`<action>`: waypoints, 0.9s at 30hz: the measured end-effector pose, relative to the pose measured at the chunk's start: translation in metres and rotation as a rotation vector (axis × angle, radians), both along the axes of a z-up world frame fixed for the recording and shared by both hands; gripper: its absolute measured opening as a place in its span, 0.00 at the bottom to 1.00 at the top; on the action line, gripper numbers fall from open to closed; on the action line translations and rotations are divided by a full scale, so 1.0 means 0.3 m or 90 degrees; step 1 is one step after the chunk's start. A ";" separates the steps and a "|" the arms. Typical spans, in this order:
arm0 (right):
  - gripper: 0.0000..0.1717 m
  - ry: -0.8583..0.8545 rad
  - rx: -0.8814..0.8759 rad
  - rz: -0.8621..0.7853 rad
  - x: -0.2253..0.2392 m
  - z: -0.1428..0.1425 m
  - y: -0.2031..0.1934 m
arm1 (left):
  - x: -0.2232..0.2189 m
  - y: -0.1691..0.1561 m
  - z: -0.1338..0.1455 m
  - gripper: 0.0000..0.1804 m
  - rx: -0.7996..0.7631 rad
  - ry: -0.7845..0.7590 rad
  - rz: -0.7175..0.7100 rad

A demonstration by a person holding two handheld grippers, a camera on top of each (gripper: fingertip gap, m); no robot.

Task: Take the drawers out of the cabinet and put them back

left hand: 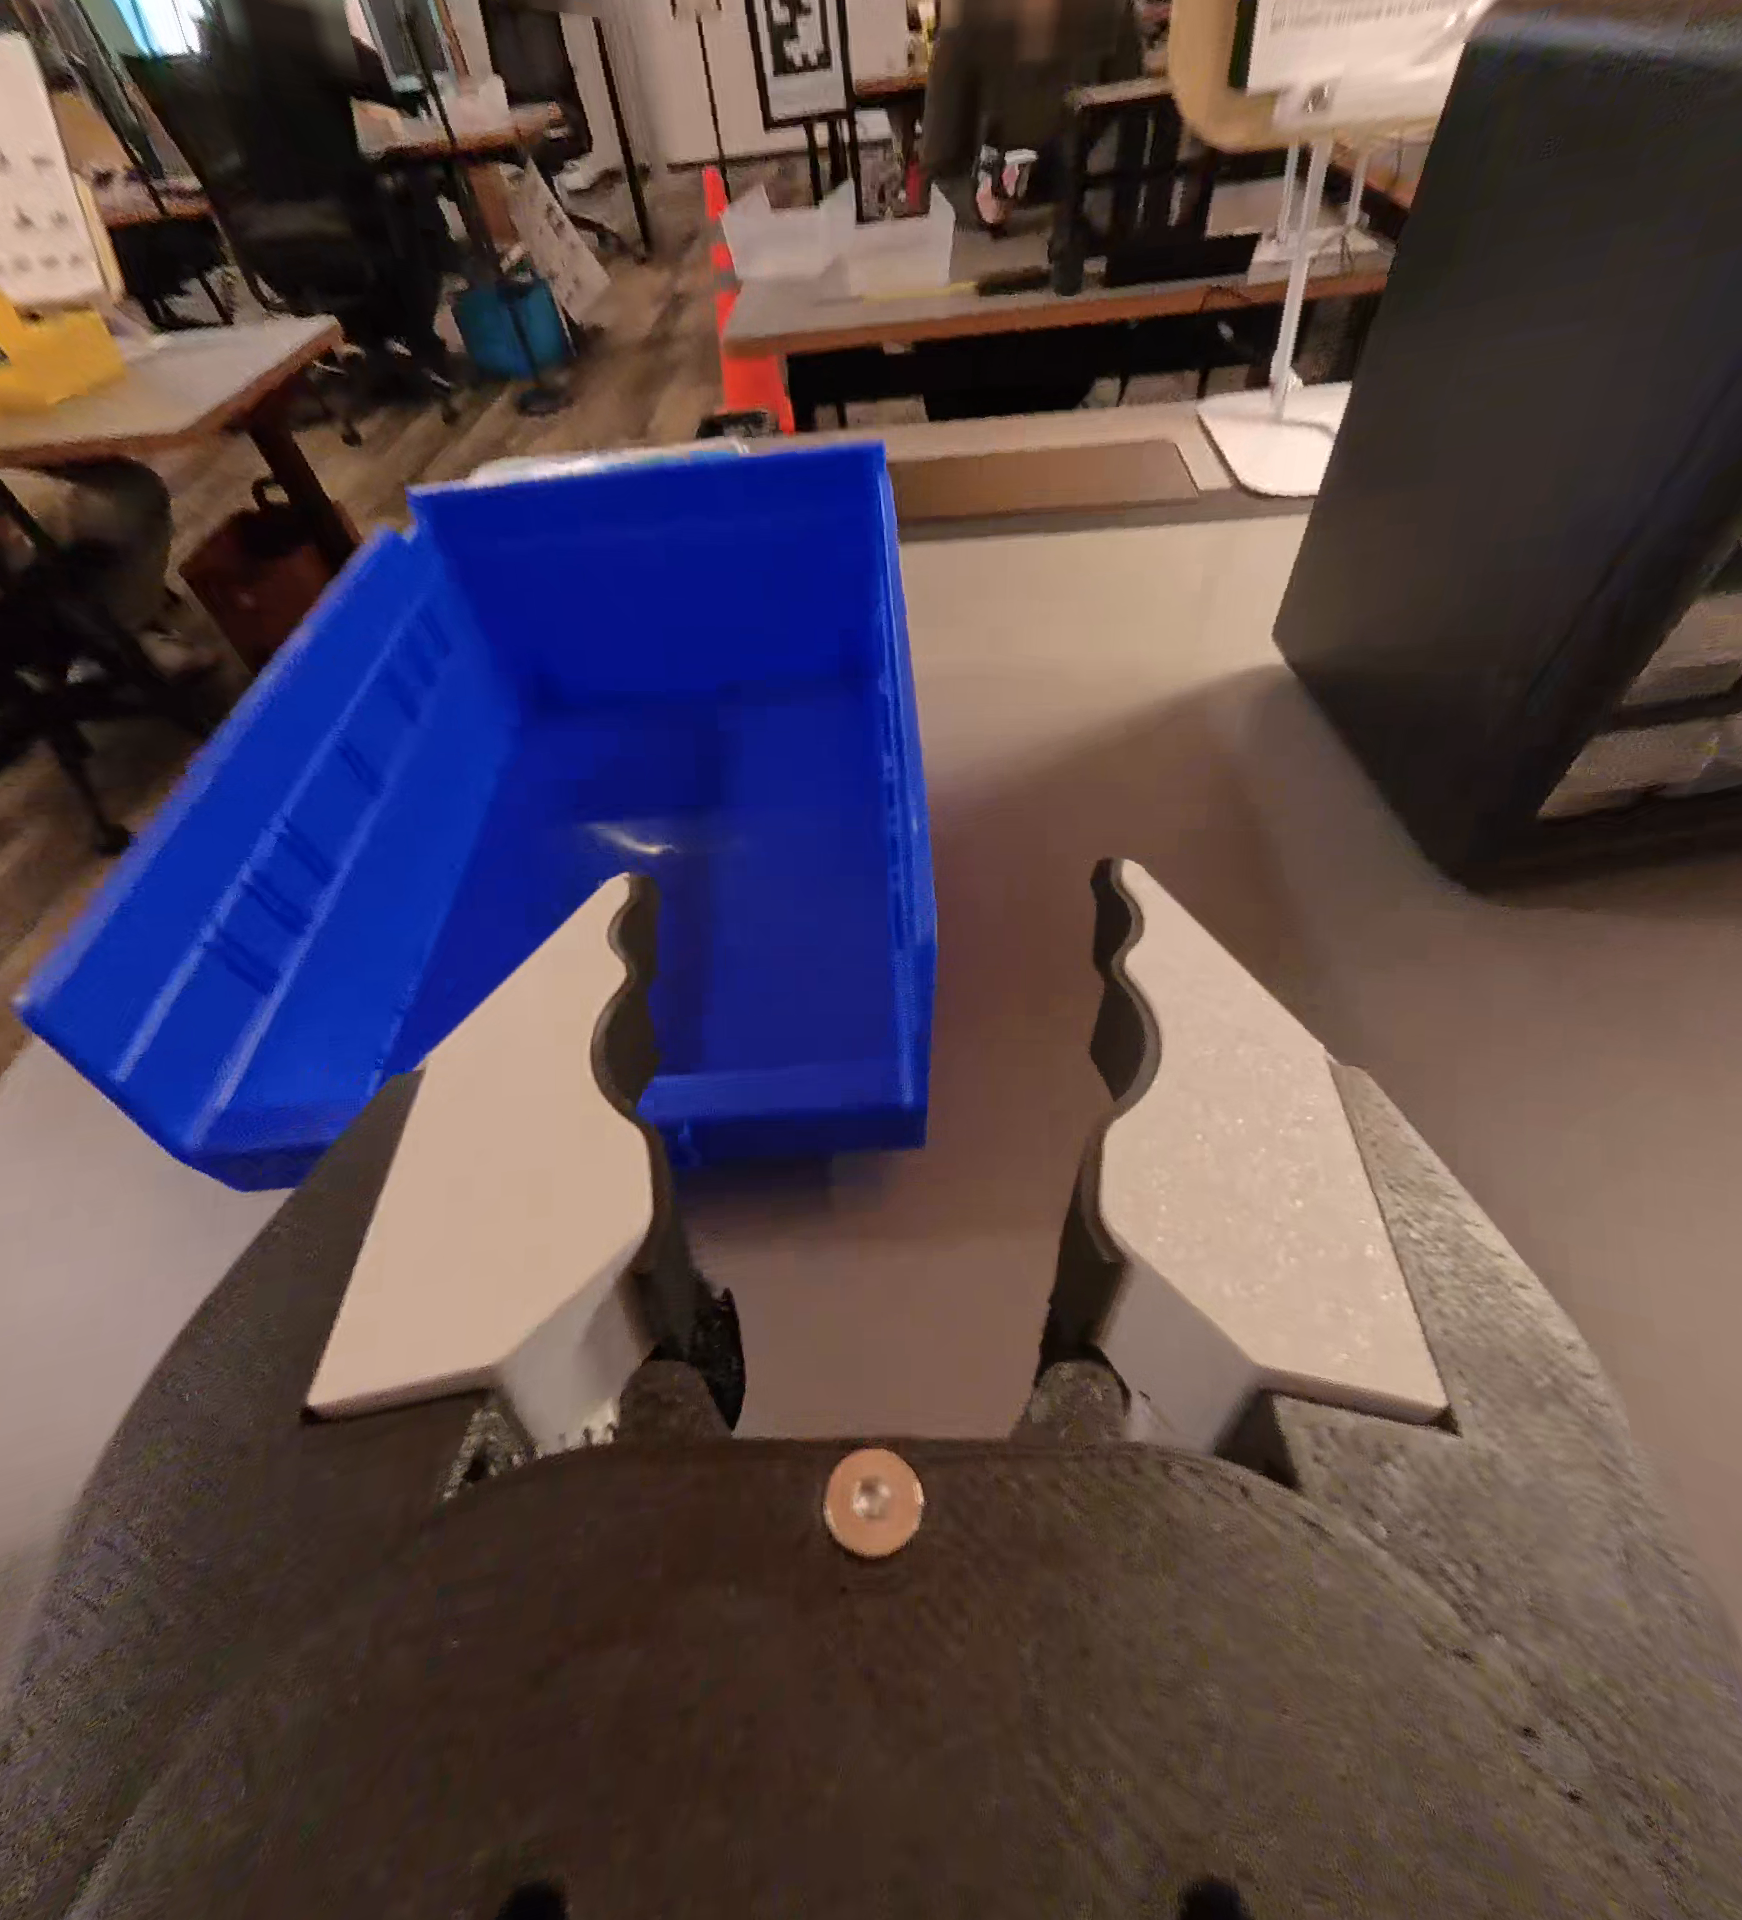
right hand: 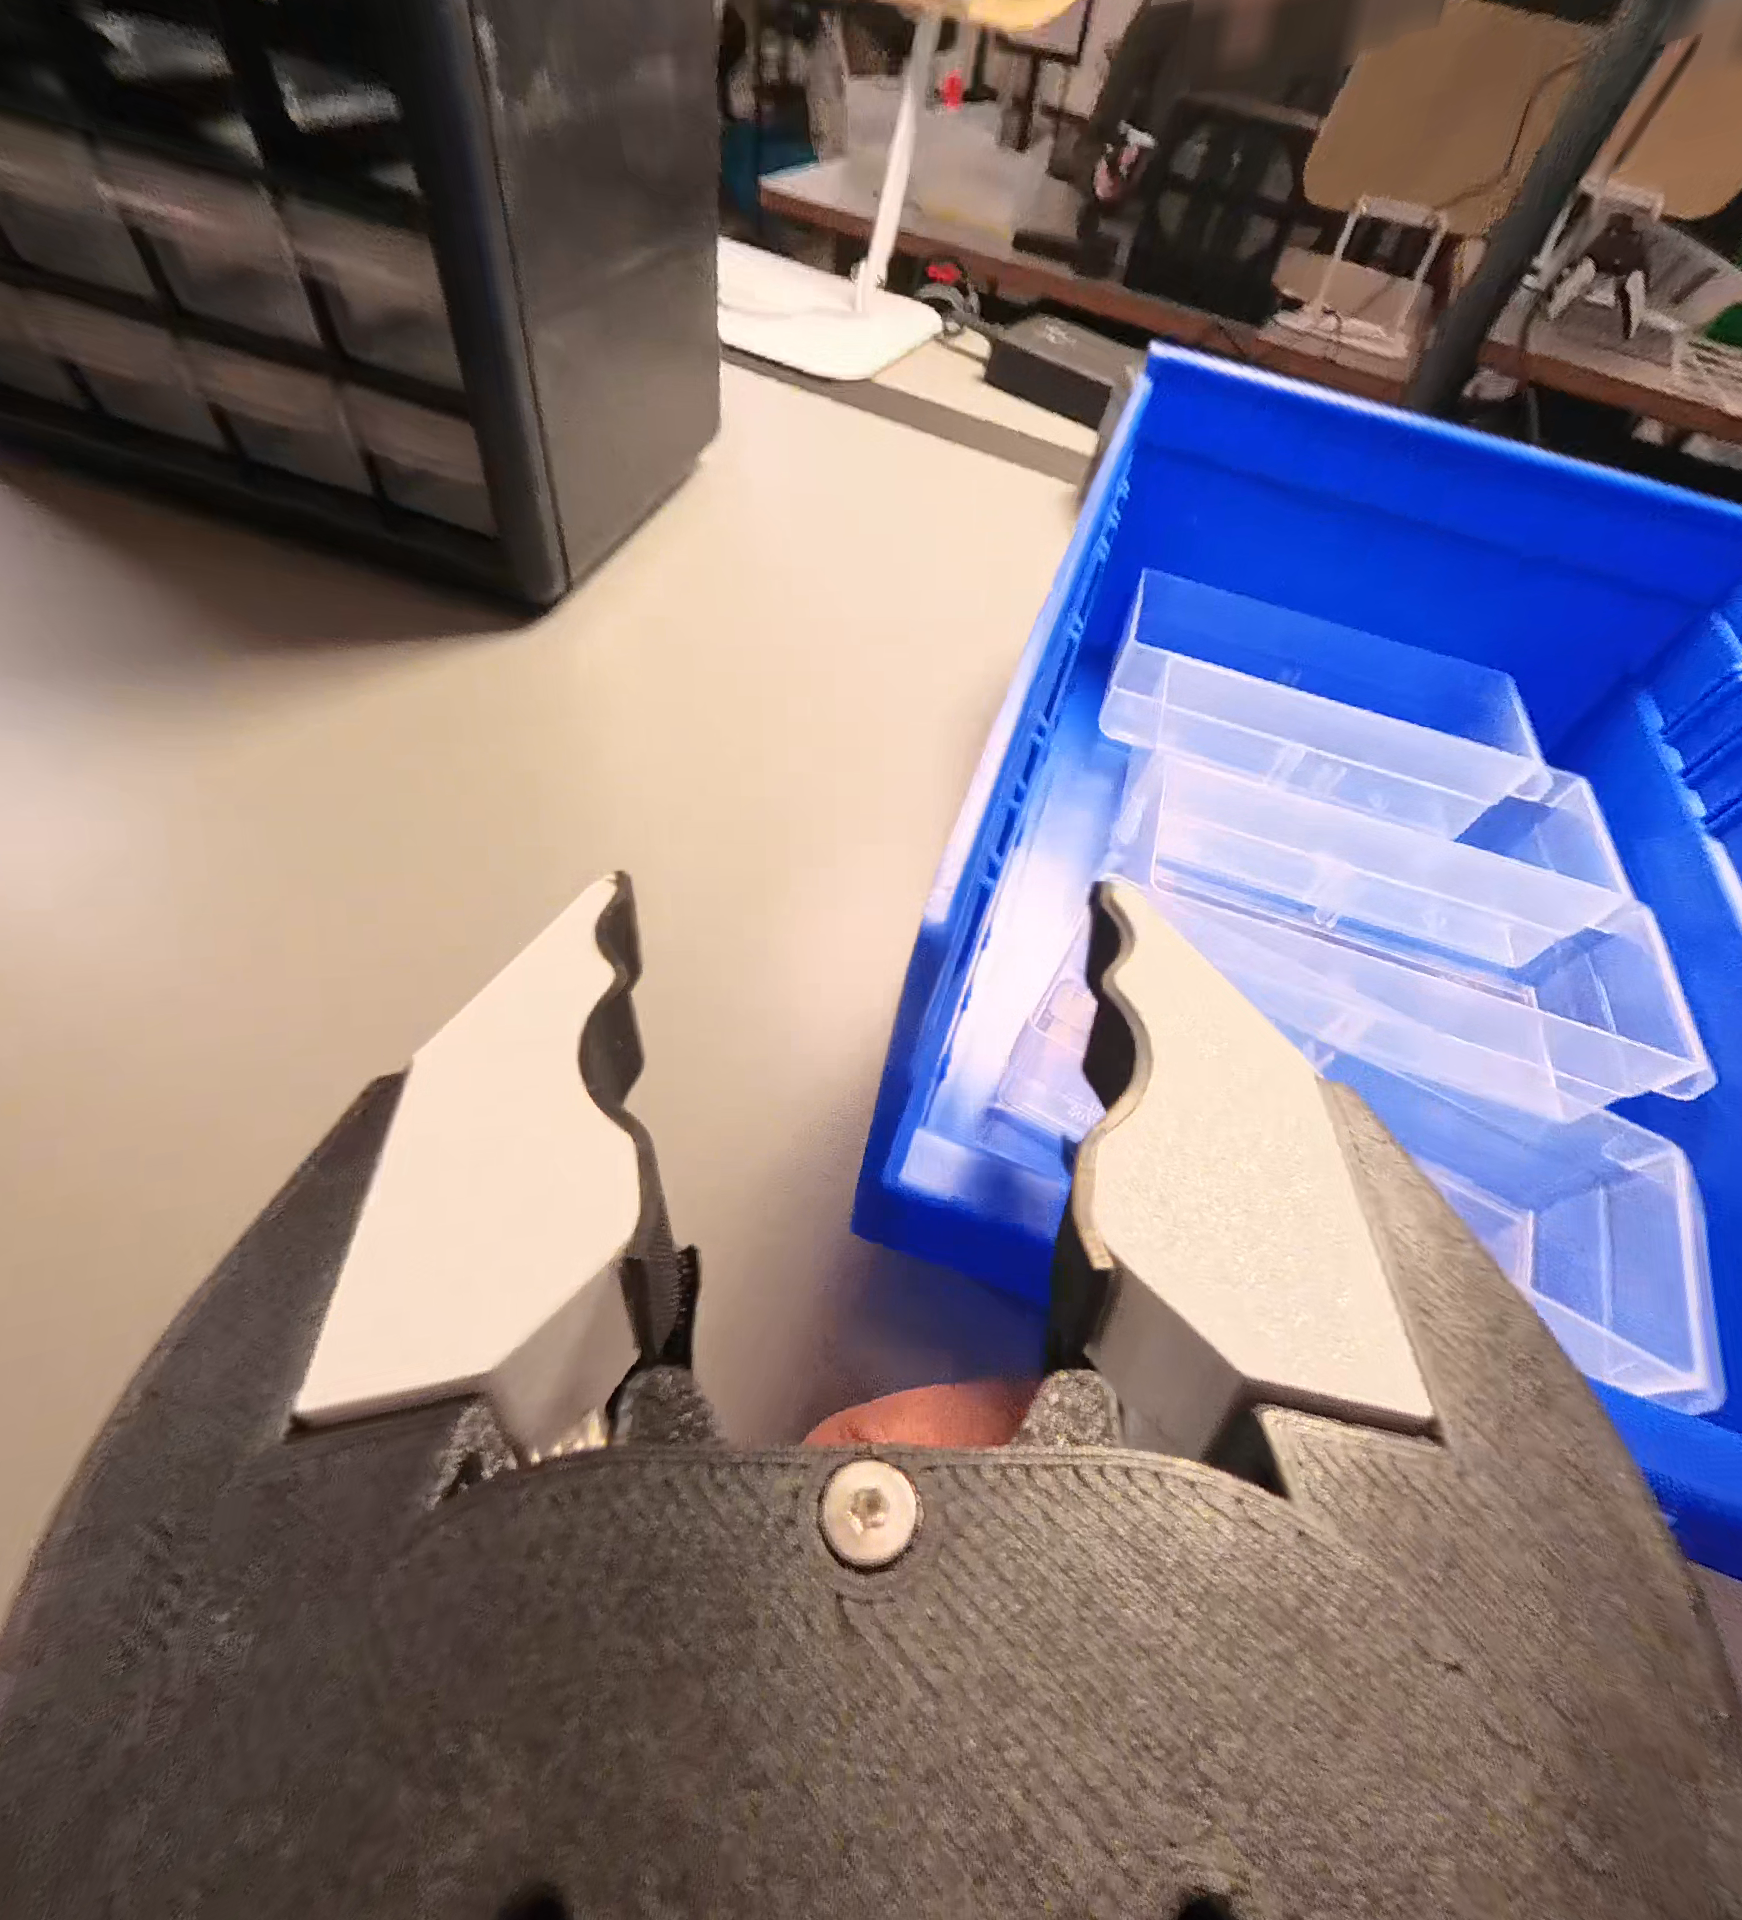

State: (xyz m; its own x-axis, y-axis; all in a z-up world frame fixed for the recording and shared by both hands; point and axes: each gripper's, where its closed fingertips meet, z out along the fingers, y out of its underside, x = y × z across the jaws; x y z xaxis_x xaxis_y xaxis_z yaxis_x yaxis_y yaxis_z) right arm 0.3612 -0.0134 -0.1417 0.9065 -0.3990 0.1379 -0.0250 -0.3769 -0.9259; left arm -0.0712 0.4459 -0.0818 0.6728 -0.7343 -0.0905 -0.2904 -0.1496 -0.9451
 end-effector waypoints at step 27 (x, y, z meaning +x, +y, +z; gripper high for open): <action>0.04 0.035 0.081 -0.215 0.089 0.006 -0.019 | 0.123 0.123 -0.228 0.01 0.044 0.047 0.028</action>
State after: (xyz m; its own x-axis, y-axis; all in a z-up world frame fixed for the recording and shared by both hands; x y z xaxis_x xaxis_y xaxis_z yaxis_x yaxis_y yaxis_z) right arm 0.3880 -0.0190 -0.1397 0.7249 -0.6885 0.0222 -0.1803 -0.2207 -0.9585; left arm -0.0343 0.4827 -0.1502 0.6943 -0.6942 -0.1899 -0.3541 -0.0998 -0.9299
